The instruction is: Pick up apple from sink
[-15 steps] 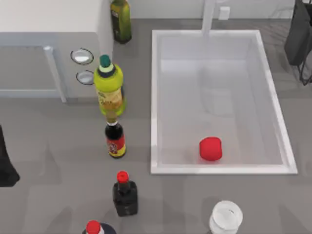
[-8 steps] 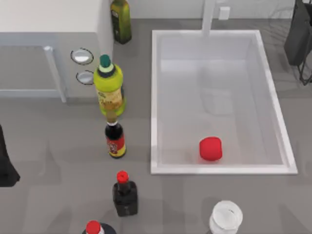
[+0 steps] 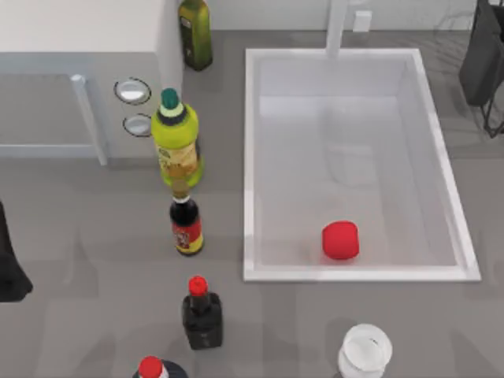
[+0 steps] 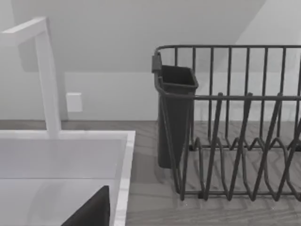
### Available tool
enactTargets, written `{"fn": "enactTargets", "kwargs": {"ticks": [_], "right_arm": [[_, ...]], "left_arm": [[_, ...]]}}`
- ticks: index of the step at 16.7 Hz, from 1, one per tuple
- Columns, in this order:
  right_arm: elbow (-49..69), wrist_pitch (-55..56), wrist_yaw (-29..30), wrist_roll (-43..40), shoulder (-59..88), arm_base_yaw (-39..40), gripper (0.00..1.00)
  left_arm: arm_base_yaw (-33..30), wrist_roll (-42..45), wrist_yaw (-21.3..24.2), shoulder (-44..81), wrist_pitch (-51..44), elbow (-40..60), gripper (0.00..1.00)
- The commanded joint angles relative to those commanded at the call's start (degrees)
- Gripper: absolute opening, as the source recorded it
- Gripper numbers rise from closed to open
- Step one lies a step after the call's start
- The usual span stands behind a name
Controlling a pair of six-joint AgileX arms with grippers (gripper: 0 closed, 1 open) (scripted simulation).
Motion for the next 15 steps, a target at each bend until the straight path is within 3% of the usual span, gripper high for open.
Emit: {"fn": "enactTargets", "kwargs": {"ticks": [10, 15], "right_arm": [[0.55, -0.36, 0.0, 0.17, 0.57, 0.17, 1.0], [11.39, -7.41, 0.02, 3.58, 12.53, 3.45, 1.0]], "left_arm": [[0.0, 0.0, 0.0, 0.0, 0.0, 0.0, 1.0], [0.0, 0.0, 0.0, 0.0, 0.0, 0.0, 1.0]]}}
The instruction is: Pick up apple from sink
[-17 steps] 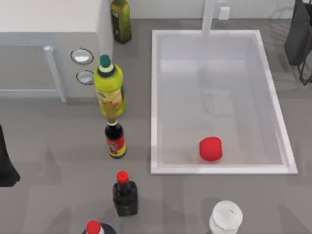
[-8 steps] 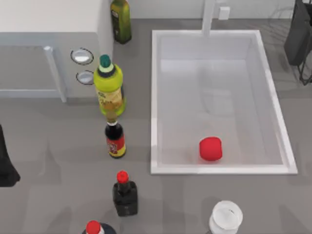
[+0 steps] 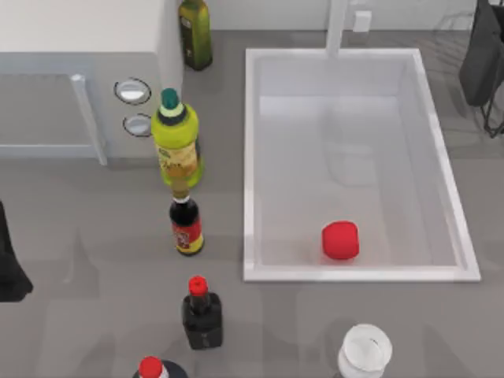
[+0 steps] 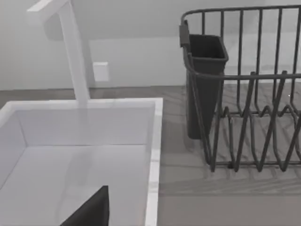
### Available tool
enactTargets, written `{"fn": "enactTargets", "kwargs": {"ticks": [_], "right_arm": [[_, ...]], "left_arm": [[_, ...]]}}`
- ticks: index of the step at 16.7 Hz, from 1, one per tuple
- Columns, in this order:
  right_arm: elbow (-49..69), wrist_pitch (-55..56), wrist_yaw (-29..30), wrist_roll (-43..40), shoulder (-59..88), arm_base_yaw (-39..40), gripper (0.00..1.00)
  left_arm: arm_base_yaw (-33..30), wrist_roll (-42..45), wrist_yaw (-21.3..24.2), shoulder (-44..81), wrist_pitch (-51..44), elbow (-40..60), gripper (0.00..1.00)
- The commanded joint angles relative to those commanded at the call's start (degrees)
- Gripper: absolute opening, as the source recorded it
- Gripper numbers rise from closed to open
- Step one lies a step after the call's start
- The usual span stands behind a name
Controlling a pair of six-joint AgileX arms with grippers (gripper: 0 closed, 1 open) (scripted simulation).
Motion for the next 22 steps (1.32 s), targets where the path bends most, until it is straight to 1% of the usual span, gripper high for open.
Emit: {"fn": "enactTargets", "kwargs": {"ticks": [4, 12, 16, 19, 22], "right_arm": [[15.69, -10.23, 0.03, 4.94, 19.37, 4.76, 1.0], [53.62, -34.5, 0.09, 16.66, 69.11, 16.06, 1.0], [70.11, -45.08, 0.12, 21.77, 91.32, 20.99, 1.0], [79.24, -50.95, 0.13, 24.61, 103.56, 23.72, 1.0], [84.68, -54.46, 0.14, 26.3, 110.51, 25.35, 1.0]], "left_arm": [[0.0, 0.0, 0.0, 0.0, 0.0, 0.0, 1.0], [0.0, 0.0, 0.0, 0.0, 0.0, 0.0, 1.0], [0.0, 0.0, 0.0, 0.0, 0.0, 0.0, 1.0], [0.0, 0.0, 0.0, 0.0, 0.0, 0.0, 1.0], [0.0, 0.0, 0.0, 0.0, 0.0, 0.0, 1.0]]}}
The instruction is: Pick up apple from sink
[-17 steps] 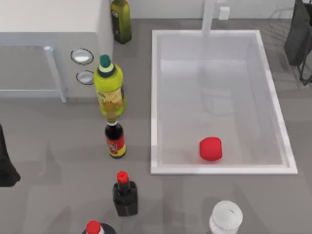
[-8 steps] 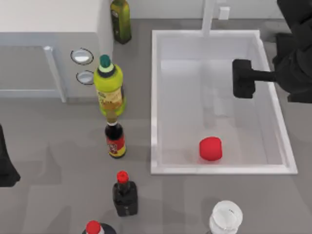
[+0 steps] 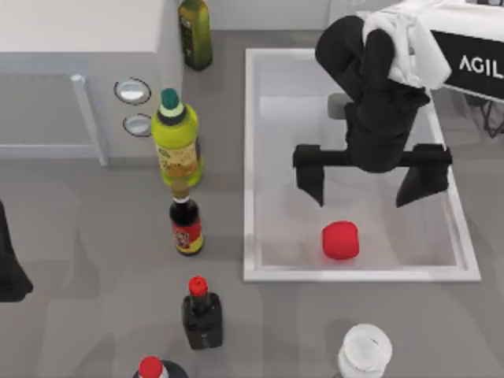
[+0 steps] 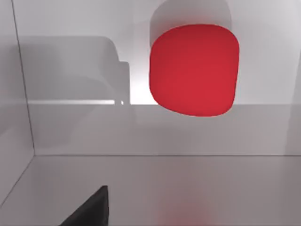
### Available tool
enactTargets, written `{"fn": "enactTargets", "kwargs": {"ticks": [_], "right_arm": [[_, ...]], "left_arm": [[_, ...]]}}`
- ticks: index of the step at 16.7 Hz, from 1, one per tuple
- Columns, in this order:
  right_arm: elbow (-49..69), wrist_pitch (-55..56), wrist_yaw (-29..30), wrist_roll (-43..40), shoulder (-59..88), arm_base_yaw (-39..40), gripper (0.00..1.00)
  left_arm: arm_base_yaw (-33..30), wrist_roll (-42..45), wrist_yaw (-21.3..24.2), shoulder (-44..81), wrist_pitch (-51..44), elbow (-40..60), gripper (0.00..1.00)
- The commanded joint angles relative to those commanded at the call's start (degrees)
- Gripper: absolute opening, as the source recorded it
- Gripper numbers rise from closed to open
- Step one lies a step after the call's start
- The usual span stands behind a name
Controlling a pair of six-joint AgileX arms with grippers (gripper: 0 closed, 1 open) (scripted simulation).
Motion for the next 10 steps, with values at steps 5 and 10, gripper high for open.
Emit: {"fn": "enactTargets", "kwargs": {"ticks": [5, 10], "right_arm": [[1.26, -0.83, 0.0, 0.4, 1.59, 0.39, 1.0], [-0.85, 3.43, 0.01, 0.37, 4.03, 0.13, 1.0]], "left_arm": [[0.0, 0.0, 0.0, 0.0, 0.0, 0.0, 1.0], [0.0, 0.0, 0.0, 0.0, 0.0, 0.0, 1.0]]}}
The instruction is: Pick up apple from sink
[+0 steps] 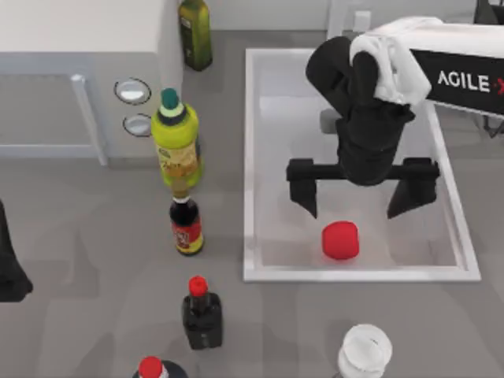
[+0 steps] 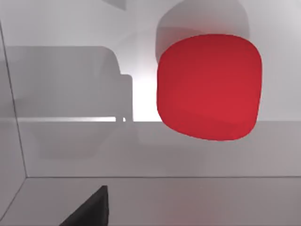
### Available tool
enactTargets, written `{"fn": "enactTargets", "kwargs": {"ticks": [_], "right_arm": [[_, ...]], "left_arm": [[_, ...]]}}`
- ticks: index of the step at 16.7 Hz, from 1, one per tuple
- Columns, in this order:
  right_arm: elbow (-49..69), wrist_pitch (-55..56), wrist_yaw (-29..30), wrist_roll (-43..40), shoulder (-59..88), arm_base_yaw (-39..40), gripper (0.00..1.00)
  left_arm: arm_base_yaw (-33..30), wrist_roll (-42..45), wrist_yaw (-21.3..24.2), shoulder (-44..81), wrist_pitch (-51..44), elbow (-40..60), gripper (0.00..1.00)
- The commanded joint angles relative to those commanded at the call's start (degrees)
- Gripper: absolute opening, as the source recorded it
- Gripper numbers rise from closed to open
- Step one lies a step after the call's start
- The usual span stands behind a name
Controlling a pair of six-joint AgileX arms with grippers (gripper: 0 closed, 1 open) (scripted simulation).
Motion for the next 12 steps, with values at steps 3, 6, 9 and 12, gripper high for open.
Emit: {"fn": "enactTargets", "kwargs": {"ticks": [3, 6, 9, 12], "right_arm": [[-3.19, 8.29, 0.05, 0.1, 4.58, 0.12, 1.0], [-6.64, 17.22, 0.11, 0.19, 9.4, 0.23, 1.0], [-8.78, 21.8, 0.15, 0.28, 12.61, 0.32, 1.0], [-8.94, 22.1, 0.15, 0.29, 12.87, 0.33, 1.0]], "left_arm": [[0.0, 0.0, 0.0, 0.0, 0.0, 0.0, 1.0], [0.0, 0.0, 0.0, 0.0, 0.0, 0.0, 1.0], [0.0, 0.0, 0.0, 0.0, 0.0, 0.0, 1.0], [0.0, 0.0, 0.0, 0.0, 0.0, 0.0, 1.0]]}}
